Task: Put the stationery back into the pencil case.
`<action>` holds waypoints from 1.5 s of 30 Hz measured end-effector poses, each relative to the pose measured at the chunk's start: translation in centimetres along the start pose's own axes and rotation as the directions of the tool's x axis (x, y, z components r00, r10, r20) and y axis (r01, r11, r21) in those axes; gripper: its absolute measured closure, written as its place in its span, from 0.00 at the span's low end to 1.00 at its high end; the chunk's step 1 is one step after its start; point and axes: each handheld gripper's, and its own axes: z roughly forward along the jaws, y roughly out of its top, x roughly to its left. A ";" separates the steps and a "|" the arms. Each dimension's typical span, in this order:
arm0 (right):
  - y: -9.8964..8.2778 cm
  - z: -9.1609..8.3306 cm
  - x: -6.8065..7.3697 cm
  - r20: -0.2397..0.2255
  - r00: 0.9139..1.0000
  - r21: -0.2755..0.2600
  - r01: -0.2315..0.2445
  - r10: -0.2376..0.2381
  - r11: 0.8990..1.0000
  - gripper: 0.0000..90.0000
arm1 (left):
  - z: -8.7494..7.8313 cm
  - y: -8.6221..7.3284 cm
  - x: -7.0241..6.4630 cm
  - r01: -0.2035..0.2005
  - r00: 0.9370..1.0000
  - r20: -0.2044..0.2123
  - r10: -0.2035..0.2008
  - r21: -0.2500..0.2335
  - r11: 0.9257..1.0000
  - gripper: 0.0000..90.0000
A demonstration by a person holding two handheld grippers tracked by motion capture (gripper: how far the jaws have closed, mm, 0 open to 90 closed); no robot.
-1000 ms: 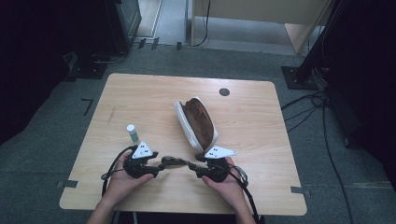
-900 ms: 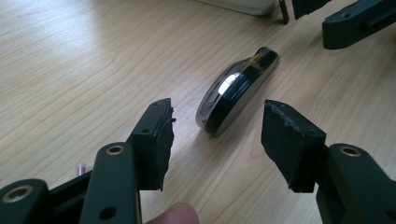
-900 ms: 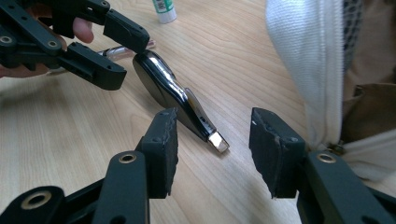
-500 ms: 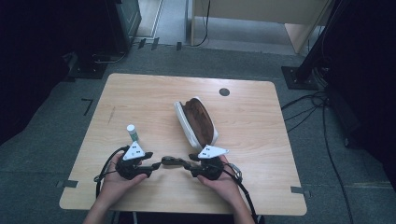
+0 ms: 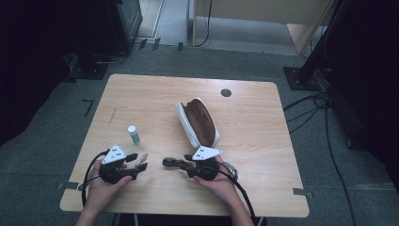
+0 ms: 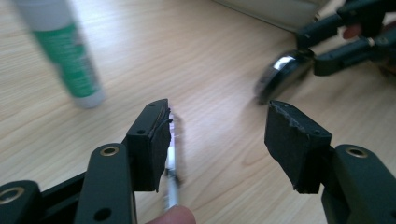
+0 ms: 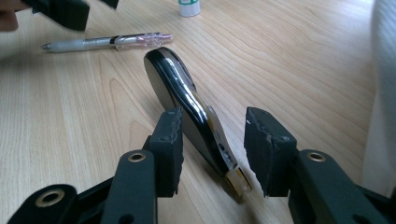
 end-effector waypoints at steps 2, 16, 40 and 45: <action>0.0 0.1 0.1 -0.002 1.000 0.002 0.007 -0.007 1.000 0.65 | -0.5 -0.2 0.7 0.020 1.000 -0.013 -0.020 -0.010 1.000 0.45; 0.4 1.0 0.4 0.016 0.998 0.045 0.054 -0.055 0.997 0.71 | -2.6 -2.8 5.6 0.156 0.975 -0.157 -0.157 -0.022 0.988 0.25; 0.9 0.3 1.4 0.026 0.998 0.051 0.053 -0.054 0.997 0.87 | -1.2 -4.4 7.1 0.202 0.941 -0.286 -0.182 0.043 0.978 0.11; 1.7 -0.9 1.7 0.039 0.999 0.009 0.026 -0.026 1.000 0.87 | -0.9 -4.5 6.9 0.184 0.937 -0.308 -0.163 0.038 0.982 0.11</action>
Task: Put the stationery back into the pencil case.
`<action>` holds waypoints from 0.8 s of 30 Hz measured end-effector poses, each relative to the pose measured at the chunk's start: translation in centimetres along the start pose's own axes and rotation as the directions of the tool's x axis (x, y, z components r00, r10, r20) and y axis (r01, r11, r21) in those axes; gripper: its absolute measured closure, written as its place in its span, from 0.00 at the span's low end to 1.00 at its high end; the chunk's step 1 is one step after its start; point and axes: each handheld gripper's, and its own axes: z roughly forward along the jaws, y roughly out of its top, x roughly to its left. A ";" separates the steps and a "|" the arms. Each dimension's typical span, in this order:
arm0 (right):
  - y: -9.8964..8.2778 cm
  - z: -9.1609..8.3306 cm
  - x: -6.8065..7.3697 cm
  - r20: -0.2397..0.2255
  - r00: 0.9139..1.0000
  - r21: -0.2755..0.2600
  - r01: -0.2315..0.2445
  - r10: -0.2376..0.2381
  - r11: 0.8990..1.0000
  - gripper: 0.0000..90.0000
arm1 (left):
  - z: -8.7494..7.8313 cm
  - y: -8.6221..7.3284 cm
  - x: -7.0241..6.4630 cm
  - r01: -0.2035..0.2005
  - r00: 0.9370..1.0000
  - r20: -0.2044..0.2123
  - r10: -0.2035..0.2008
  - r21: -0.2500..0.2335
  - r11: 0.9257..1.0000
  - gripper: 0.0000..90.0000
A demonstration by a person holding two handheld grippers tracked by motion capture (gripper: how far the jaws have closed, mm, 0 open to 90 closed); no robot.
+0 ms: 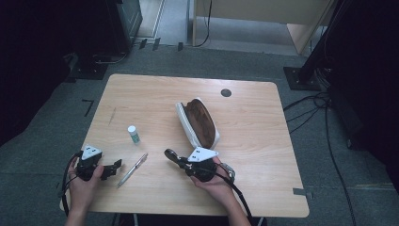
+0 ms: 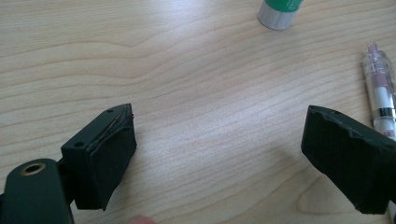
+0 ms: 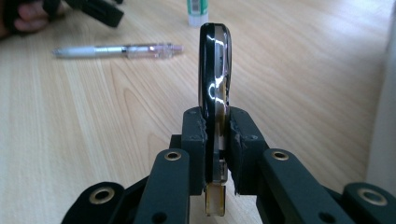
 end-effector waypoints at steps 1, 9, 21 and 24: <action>0.2 -0.3 0.1 0.001 1.000 -0.005 -0.007 0.007 1.000 0.87 | 0.0 0.0 0.0 -0.006 1.000 -0.005 0.006 0.001 1.000 0.11; 1.8 -2.2 0.4 0.036 0.998 -0.046 -0.041 0.043 0.998 0.87 | 0.3 0.0 -0.6 -0.052 0.997 -0.049 0.053 0.017 0.998 0.11; 4.2 -4.7 0.4 0.093 0.992 -0.098 -0.077 0.086 0.992 0.87 | 0.4 0.1 -0.5 -0.059 0.997 -0.046 0.060 0.020 0.998 0.10; 4.6 -5.1 0.2 0.103 0.990 -0.114 -0.087 0.099 0.990 0.87 | 0.4 0.1 -0.5 -0.059 0.997 -0.045 0.060 0.020 0.998 0.10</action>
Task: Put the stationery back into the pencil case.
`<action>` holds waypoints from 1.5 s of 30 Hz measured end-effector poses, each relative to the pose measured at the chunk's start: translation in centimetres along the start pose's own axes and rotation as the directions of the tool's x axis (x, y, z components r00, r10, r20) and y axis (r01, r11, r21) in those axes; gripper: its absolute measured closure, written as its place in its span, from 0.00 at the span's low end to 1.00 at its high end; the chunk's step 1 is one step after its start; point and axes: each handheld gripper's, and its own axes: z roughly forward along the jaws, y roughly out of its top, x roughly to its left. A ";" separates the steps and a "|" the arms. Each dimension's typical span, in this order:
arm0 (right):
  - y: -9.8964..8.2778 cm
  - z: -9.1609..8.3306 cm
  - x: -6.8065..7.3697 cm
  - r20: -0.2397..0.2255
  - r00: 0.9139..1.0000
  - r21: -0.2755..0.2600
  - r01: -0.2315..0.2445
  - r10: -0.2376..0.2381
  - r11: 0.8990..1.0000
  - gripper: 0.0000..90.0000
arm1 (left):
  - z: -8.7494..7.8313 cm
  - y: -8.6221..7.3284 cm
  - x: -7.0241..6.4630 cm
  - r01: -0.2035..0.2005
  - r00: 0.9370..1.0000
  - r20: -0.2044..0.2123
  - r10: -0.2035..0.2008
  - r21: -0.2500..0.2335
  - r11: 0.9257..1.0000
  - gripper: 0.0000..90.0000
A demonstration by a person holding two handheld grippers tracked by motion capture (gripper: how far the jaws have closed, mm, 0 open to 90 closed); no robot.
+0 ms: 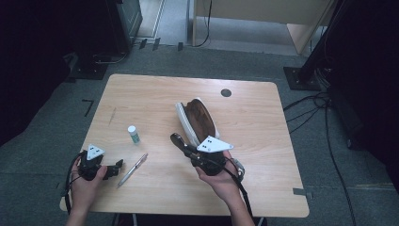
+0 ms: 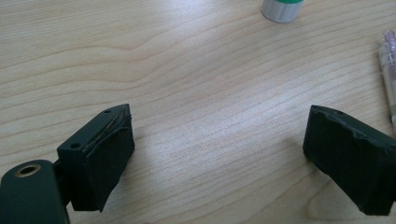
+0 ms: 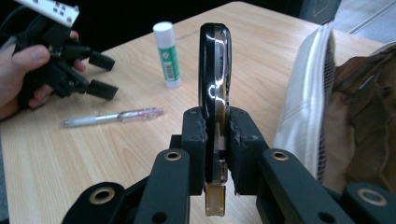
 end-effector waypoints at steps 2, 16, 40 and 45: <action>0.3 -0.2 -0.1 0.003 1.000 -0.005 -0.006 0.007 1.000 0.87 | 0.0 0.0 0.0 0.000 1.000 0.000 0.000 0.000 1.000 0.10; 2.5 -1.5 -1.6 0.072 0.997 -0.054 -0.032 0.036 0.998 0.87 | 0.0 0.0 0.0 -0.001 1.000 0.003 0.001 -0.001 1.000 0.10; 3.1 -0.2 -5.1 0.216 0.966 -0.084 -0.128 0.143 0.988 0.87 | 0.1 0.0 0.0 -0.004 1.000 0.005 0.004 -0.002 1.000 0.10; 2.7 0.7 -5.6 0.248 0.958 -0.065 -0.131 0.143 0.989 0.87 | 0.1 0.0 0.0 -0.005 1.000 0.005 0.005 -0.002 1.000 0.10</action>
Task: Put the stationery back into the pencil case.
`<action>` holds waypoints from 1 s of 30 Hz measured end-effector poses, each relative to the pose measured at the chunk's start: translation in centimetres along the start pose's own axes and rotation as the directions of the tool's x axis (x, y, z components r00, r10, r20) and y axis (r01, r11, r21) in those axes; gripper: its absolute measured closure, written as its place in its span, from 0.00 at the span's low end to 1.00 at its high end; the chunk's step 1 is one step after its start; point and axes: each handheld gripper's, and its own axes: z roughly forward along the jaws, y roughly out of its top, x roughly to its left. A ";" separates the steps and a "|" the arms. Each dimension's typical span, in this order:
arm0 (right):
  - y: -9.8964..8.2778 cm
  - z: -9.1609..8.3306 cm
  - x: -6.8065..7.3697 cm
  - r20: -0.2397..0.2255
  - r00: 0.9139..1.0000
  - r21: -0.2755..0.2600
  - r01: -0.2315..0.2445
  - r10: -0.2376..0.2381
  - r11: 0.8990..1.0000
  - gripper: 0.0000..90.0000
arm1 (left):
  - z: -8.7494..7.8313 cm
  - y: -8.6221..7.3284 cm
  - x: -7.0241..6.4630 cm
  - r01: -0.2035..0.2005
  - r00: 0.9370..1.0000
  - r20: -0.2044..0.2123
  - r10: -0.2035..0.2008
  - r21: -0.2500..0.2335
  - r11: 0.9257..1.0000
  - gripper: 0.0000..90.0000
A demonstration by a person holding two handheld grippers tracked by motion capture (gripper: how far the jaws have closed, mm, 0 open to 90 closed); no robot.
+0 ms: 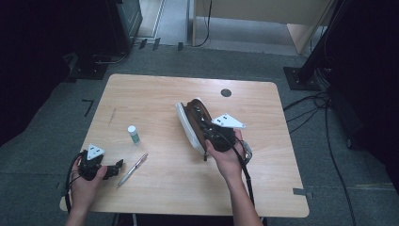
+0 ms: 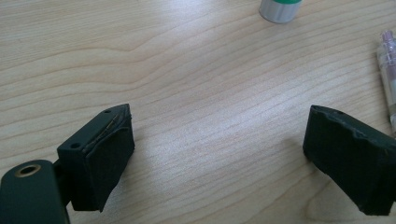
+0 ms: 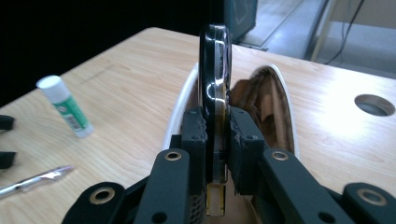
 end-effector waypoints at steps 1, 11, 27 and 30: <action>-0.1 0.1 -0.1 0.001 1.000 0.003 -0.002 0.002 1.000 0.87 | 0.0 0.0 0.0 0.000 1.000 0.000 0.000 0.000 1.000 0.10; -0.7 1.7 0.0 0.058 0.998 0.032 0.013 -0.015 0.999 0.87 | 0.0 0.0 0.0 -0.001 1.000 0.002 0.001 0.001 1.000 0.10; -1.5 3.5 -0.3 0.069 0.993 0.099 -0.098 0.091 0.990 0.87 | 0.0 0.0 0.0 -0.002 1.000 0.003 0.002 0.001 1.000 0.10; -1.7 3.9 -0.3 0.080 0.993 0.129 -0.098 0.088 0.987 0.87 | 0.0 0.0 0.0 -0.002 1.000 0.003 0.002 0.001 1.000 0.10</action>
